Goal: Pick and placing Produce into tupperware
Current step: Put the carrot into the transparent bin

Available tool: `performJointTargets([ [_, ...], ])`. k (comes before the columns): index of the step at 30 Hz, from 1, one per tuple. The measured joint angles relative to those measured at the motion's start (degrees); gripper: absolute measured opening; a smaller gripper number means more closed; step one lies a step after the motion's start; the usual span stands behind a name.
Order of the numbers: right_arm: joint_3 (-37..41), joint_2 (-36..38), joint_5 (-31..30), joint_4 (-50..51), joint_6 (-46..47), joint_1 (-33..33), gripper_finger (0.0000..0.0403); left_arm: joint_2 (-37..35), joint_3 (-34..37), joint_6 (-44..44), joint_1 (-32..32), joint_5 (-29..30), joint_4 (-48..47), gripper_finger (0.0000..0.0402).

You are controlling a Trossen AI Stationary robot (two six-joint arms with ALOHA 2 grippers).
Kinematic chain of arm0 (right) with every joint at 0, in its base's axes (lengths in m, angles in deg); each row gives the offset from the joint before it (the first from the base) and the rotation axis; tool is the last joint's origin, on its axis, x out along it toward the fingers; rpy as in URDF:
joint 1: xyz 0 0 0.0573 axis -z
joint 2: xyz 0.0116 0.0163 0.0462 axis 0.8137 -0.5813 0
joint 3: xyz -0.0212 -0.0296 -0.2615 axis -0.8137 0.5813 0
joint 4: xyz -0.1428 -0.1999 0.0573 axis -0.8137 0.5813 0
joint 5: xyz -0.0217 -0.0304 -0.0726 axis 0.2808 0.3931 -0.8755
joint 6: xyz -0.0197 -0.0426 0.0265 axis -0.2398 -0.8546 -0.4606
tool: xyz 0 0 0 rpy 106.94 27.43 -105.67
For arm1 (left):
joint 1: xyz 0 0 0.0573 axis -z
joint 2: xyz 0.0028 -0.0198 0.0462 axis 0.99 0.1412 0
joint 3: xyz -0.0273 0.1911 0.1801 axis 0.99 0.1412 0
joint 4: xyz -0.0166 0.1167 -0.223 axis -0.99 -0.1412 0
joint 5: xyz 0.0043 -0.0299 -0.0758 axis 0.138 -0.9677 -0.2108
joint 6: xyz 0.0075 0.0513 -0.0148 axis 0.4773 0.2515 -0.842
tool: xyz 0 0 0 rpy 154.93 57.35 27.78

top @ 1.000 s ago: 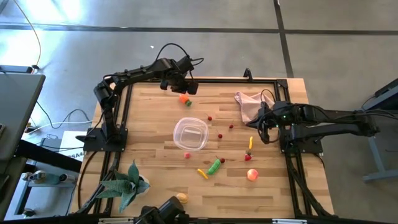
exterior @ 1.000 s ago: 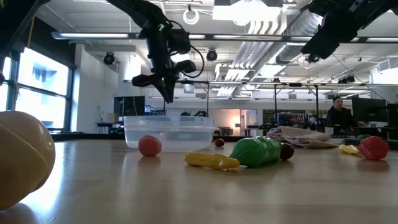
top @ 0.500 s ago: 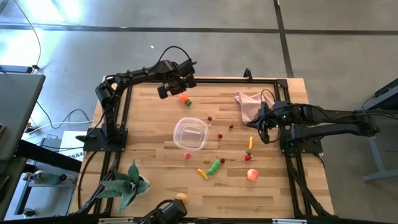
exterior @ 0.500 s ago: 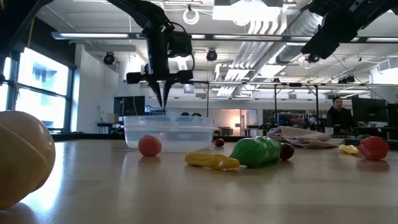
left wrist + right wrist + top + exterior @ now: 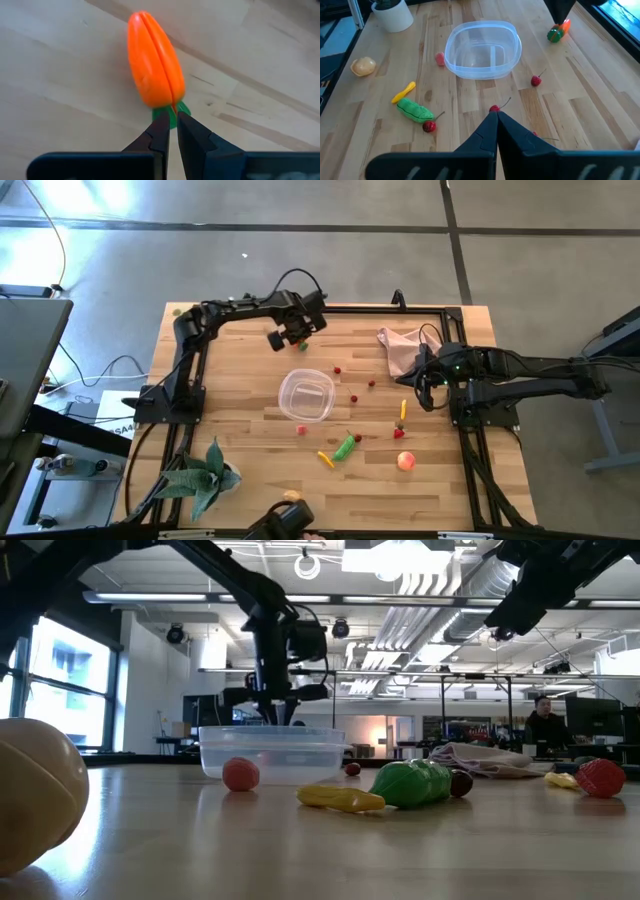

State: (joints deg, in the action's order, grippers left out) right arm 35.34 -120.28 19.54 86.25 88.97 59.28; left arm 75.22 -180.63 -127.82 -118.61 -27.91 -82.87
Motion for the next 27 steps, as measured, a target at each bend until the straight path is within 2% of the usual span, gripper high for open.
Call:
performJointTargets([
  [14, 0.00, 0.00, 0.00, 0.05, -0.01, 0.02, 0.0000, 0.38, 0.00, -1.83, 0.00, 3.30, -0.18, 0.0029],
  [27, 0.00, 0.00, -0.02, 0.14, 0.04, 0.00, 0.0000, 0.38, -0.02, -5.12, -0.02, 6.65, -1.25, 0.0144],
])
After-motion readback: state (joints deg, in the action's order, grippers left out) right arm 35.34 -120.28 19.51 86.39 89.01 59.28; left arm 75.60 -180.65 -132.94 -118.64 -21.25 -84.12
